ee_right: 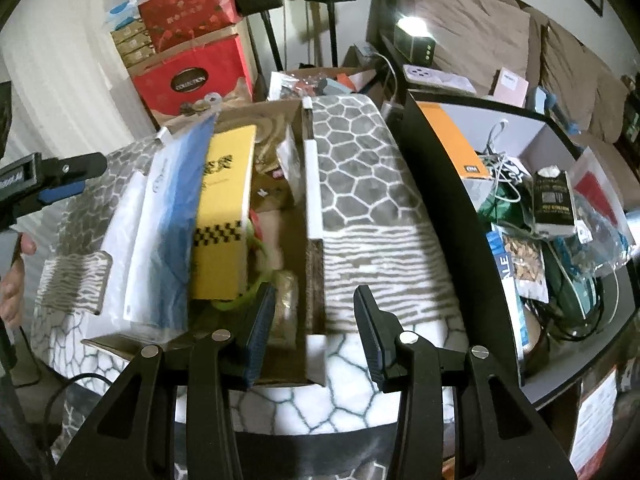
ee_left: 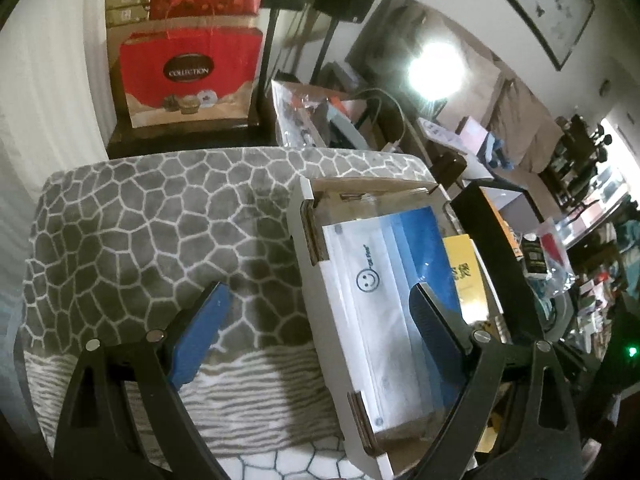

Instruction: Organize objects

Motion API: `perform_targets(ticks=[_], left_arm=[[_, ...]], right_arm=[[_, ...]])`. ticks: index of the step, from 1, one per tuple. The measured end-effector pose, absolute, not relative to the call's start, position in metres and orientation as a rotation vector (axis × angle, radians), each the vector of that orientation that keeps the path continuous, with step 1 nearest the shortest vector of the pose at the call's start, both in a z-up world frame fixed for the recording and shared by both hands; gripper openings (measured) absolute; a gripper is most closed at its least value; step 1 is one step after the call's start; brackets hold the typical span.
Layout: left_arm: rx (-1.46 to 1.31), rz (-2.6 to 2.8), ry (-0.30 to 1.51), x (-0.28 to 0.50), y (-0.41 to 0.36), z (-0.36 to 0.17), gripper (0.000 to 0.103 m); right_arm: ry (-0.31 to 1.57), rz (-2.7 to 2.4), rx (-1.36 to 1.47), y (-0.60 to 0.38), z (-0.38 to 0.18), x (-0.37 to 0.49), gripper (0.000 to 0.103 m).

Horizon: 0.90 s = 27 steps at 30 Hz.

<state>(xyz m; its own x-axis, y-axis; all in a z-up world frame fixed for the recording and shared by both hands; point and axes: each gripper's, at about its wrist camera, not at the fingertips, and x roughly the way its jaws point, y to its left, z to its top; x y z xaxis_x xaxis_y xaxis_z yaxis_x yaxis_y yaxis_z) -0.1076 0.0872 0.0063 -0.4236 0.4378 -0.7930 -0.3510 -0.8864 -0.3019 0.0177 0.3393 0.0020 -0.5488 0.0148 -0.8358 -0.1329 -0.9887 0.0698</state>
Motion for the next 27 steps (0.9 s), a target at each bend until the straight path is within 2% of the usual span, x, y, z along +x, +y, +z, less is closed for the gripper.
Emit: perform_targets(ticks=[5, 10, 15, 22, 27], left_arm=[[-1.28, 2.358, -0.106, -0.087, 0.078, 0.018, 0.092], [-1.232, 2.427, -0.073, -0.059, 0.068, 0.023, 0.099], [-1.21, 2.437, -0.117, -0.041, 0.054, 0.026, 0.1], [-1.235, 2.39, -0.145, -0.061, 0.05, 0.029, 0.1], [-1.288, 2.337, -0.14, -0.096, 0.063, 0.018, 0.098]], right_arm=[[0.175, 2.721, -1.426, 0.329, 0.009, 0.017, 0.042], [0.131, 2.757, -1.379, 0.317, 0.018, 0.022, 0.042], [0.138, 2.803, -1.366, 0.306, 0.023, 0.026, 0.042], [0.188, 2.813, -1.393, 0.303, 0.021, 0.03, 0.042], [0.323, 2.808, -1.486, 0.307, 0.007, 0.041, 0.041]])
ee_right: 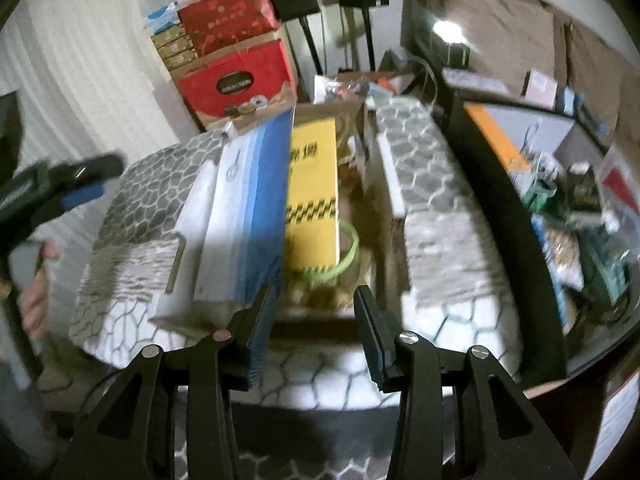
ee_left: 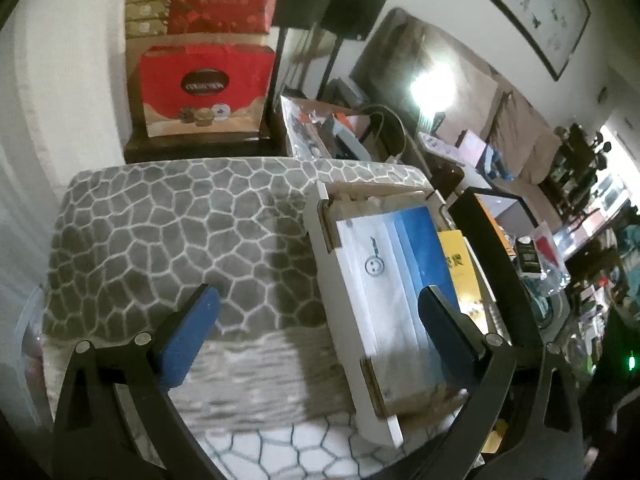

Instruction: Organize objects

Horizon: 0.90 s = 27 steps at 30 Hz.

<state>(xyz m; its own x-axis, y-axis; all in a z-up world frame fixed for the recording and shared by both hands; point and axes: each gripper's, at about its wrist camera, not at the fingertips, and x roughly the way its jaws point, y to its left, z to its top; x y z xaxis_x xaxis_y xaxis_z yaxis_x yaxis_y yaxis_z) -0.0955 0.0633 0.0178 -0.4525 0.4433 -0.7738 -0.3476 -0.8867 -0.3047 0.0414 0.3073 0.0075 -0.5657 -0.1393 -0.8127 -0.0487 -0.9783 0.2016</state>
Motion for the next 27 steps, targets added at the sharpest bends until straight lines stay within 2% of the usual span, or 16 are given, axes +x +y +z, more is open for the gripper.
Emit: perform_targets(ticks=[2, 6, 8, 10, 13, 17, 20, 21, 22, 25, 27], left_arm=[[-1.327, 2.3, -0.14, -0.11, 0.072, 0.009, 0.093], [-1.409, 2.255, -0.104, -0.135, 0.093, -0.013, 0.075], [-1.451, 2.218, -0.115, -0.146, 0.101, -0.024, 0.073], [-1.484, 2.199, -0.118, -0.152, 0.106, -0.032, 0.063], [-1.529, 2.146, -0.141, -0.16, 0.114, -0.043, 0.057], [-1.563, 2.097, -0.206, -0.165, 0.119, -0.054, 0.051], [-1.57, 2.076, -0.254, -0.166, 0.117, -0.057, 0.037], [-1.572, 2.08, -0.262, -0.167, 0.116, -0.057, 0.027], [-1.578, 2.095, -0.261, -0.168, 0.115, -0.058, 0.024], [-1.571, 2.109, -0.288, -0.166, 0.112, -0.059, 0.024], [-1.565, 2.128, -0.282, -0.164, 0.113, -0.058, 0.023]], right_arm=[[-0.337, -2.704, 1.437, 0.307, 0.005, 0.047, 0.04], [-0.394, -2.713, 1.407, 0.306, 0.012, 0.062, 0.037], [-0.449, -2.665, 1.403, 0.305, 0.013, 0.067, 0.035], [-0.457, -2.65, 1.404, 0.303, 0.014, 0.072, 0.035], [-0.521, -2.595, 1.43, 0.301, 0.004, 0.073, 0.035], [-0.719, -2.495, 1.452, 0.305, -0.02, 0.066, 0.033], [-0.909, -2.425, 1.415, 0.312, -0.032, 0.063, 0.032], [-0.964, -2.403, 1.409, 0.315, -0.035, 0.063, 0.032], [-0.996, -2.389, 1.404, 0.316, -0.036, 0.064, 0.032], [-1.11, -2.353, 1.338, 0.321, -0.038, 0.07, 0.029], [-1.108, -2.383, 1.303, 0.321, -0.033, 0.074, 0.029]])
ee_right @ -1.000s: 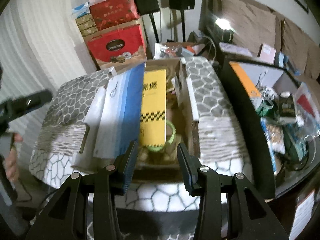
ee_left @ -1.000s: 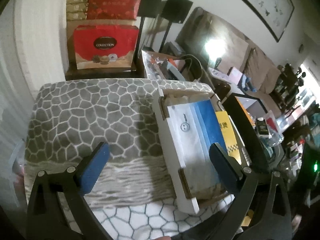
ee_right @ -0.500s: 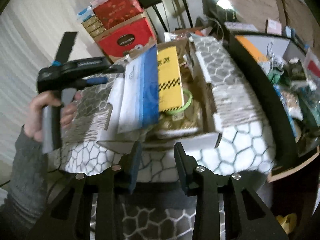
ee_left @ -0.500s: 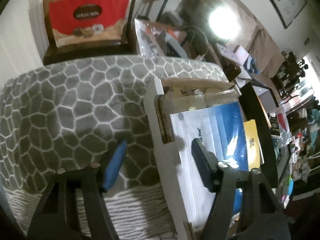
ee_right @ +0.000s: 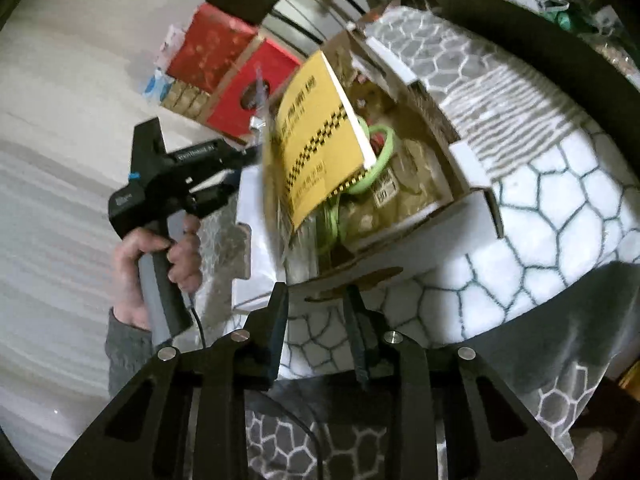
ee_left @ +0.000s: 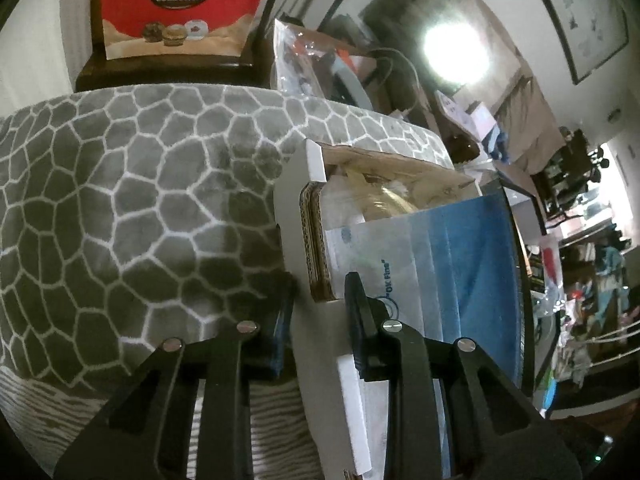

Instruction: Organize objects

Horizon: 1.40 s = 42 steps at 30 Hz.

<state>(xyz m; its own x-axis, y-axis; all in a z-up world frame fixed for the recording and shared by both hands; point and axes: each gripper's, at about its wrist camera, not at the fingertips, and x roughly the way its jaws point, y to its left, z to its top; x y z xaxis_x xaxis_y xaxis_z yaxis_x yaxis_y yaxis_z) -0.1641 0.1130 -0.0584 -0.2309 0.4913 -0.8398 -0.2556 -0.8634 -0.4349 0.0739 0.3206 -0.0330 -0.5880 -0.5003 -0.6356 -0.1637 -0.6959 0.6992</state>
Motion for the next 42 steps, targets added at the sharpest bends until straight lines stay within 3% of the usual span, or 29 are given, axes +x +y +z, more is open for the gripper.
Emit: perform_targets(ticks=[11, 21, 27, 29, 31, 33, 36, 42], left_arm=[[-1.551, 2.241, -0.288, -0.147, 0.104, -0.052, 0.022], [-1.491, 2.313, -0.622, -0.084, 0.035, -0.058, 0.034], [-1.487, 2.201, -0.631, -0.065, 0.021, -0.048, 0.03], [-1.479, 2.211, -0.599, -0.063, 0.015, -0.04, 0.037], [-1.45, 2.249, -0.574, -0.065, 0.003, -0.03, 0.056], [-1.416, 2.319, -0.491, -0.073, -0.005, -0.017, 0.068], [-1.36, 2.444, -0.371, -0.098, -0.01, -0.001, 0.081], [-1.468, 2.468, -0.242, -0.168, -0.006, -0.023, 0.075]], right_arm=[[-1.184, -2.408, 1.268, 0.327, -0.041, 0.064, 0.03], [-0.972, -2.625, 1.232, 0.346, -0.019, 0.044, 0.024], [-0.887, -2.637, 1.271, 0.349, -0.017, 0.006, 0.024], [-0.859, -2.631, 1.283, 0.35, -0.018, -0.001, 0.024], [-0.816, -2.64, 1.295, 0.35, -0.017, -0.013, 0.024], [-0.765, -2.657, 1.303, 0.348, -0.016, -0.024, 0.024], [-0.698, -2.686, 1.313, 0.345, -0.016, -0.038, 0.024], [-0.651, -2.686, 1.403, 0.342, -0.027, -0.046, 0.025]])
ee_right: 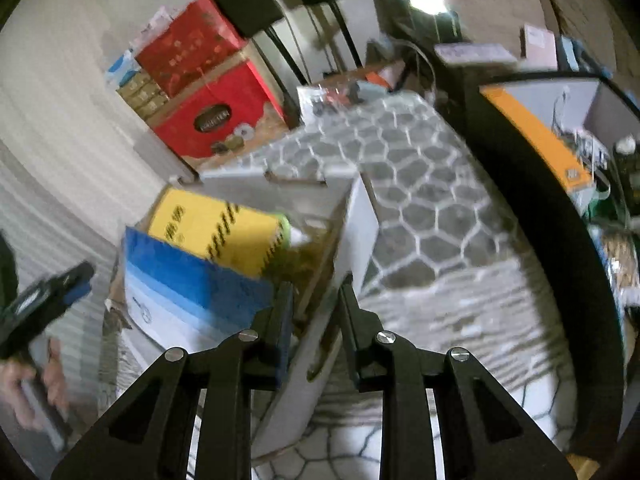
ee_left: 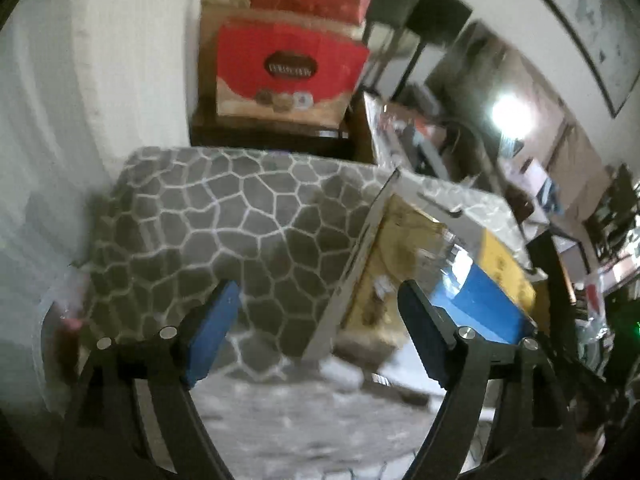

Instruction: Organize objects

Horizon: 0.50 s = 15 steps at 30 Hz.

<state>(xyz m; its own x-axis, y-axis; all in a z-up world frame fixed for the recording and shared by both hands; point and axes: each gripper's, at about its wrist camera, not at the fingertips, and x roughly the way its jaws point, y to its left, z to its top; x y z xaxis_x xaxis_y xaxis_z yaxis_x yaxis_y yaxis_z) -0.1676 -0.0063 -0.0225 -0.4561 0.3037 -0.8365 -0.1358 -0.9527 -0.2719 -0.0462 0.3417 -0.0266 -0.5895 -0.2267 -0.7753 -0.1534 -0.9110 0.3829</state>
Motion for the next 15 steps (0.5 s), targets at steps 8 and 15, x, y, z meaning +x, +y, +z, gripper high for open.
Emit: perform_targets(ticks=[8, 15], left_arm=[[-1.609, 2.165, -0.368, -0.191, 0.01, -0.064, 0.036], [-1.631, 2.244, -0.285, -0.167, 0.016, -0.057, 0.036]], right_arm=[[-0.64, -2.639, 1.424, 0.342, -0.028, -0.05, 0.022], [-0.565, -2.664, 1.416, 0.337, -0.026, -0.068, 0.023]])
